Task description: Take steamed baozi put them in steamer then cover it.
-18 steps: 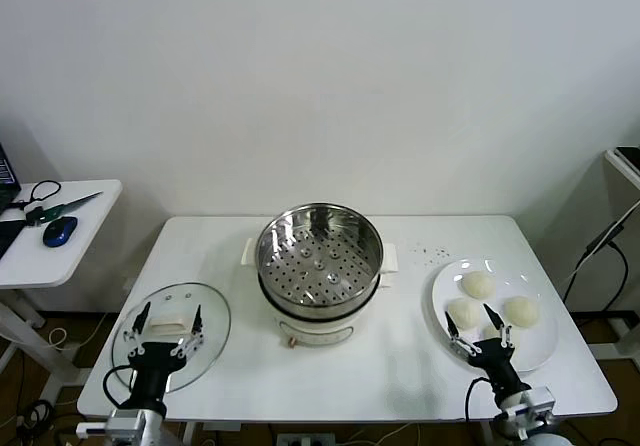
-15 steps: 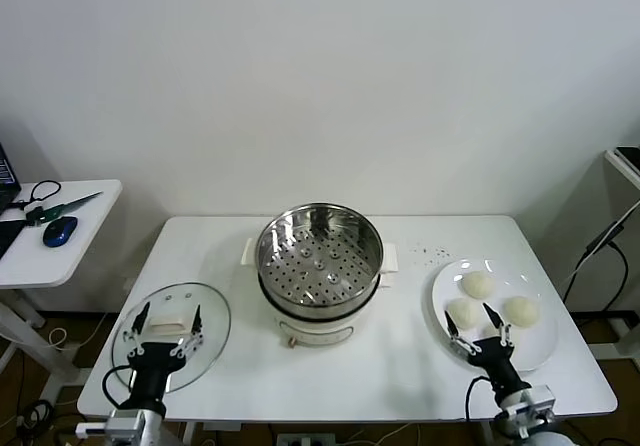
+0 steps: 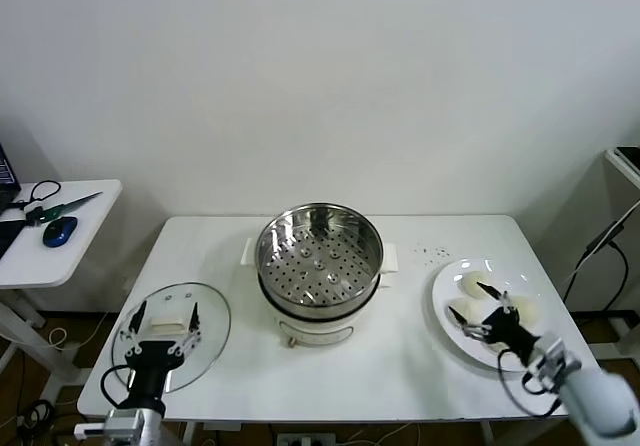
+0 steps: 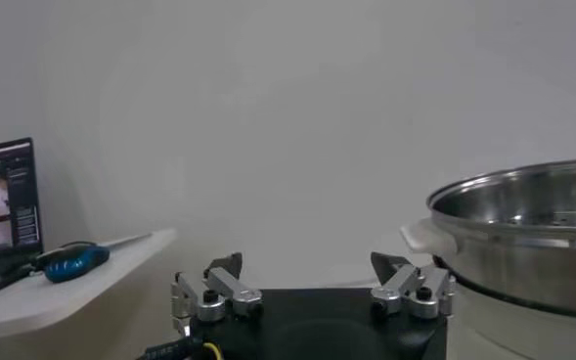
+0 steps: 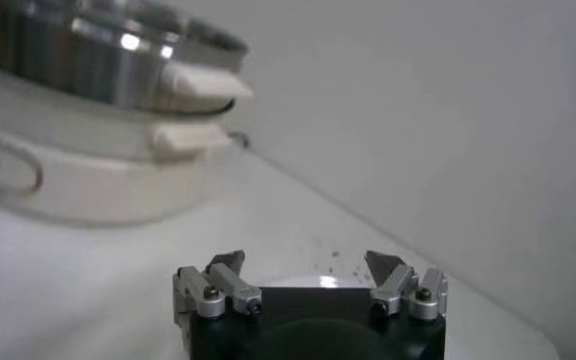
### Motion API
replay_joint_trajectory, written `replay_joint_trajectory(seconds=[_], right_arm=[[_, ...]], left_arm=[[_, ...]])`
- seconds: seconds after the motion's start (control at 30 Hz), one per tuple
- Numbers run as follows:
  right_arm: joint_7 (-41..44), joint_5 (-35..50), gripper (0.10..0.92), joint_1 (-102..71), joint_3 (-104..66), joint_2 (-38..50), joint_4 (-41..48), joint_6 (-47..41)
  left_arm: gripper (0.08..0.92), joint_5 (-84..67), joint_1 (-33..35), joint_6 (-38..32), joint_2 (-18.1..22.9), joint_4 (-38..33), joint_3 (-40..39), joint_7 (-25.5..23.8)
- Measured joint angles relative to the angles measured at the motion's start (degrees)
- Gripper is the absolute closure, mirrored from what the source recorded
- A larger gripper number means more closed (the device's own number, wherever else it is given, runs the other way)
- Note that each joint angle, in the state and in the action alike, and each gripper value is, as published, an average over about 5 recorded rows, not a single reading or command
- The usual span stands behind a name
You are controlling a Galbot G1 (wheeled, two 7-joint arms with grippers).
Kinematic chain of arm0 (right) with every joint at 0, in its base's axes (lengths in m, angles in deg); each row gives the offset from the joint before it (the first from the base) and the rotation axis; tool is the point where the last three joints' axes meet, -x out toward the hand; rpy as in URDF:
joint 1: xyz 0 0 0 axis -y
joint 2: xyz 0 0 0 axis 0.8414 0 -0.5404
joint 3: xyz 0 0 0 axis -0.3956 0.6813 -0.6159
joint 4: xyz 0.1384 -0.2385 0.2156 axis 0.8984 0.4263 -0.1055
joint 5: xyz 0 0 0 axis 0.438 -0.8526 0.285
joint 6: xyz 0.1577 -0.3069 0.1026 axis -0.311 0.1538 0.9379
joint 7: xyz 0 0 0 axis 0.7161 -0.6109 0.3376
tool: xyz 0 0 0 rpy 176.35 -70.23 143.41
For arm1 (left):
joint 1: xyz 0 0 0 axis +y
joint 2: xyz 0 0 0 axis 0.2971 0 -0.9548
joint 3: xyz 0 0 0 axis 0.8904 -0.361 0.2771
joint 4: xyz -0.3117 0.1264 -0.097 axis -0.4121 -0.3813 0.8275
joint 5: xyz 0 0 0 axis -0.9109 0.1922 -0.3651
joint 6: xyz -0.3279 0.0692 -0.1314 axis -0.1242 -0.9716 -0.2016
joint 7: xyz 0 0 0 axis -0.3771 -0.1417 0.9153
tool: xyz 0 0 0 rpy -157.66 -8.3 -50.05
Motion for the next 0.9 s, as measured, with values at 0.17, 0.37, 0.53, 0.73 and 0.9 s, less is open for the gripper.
replay_joint_trajectory(seconds=[0.17, 0.37, 0.53, 0.73, 0.9], right_arm=[[8.57, -4.17, 0.203, 12.14, 8.76, 6.62, 6.38, 1.05], [16.3, -8.63, 0.203, 29.86, 24.57, 10.14, 14.33, 2.61], [20.2, -11.98, 0.203, 43.38, 37.94, 10.0, 21.44, 3.93], [22.62, -14.7, 0.203, 54.04, 50.17, 7.5, 28.45, 4.68], [23.53, -16.36, 0.203, 58.79, 57.0, 4.4, 33.21, 5.21]], left_arm=[[0.177, -0.2, -0.17, 0.03, -0.1, 0.41, 0.03, 0.23], [0.177, -0.23, -0.52, 0.28, -0.19, 0.85, 0.27, 0.47], [0.177, -0.25, -0.6, 0.54, -0.39, 0.89, 0.69, 0.51], [0.177, -0.1, -0.56, 0.94, -0.53, 0.89, 1.15, 0.41], [0.177, 0.12, -0.74, 1.23, -0.79, 1.2, 1.54, 0.33]])
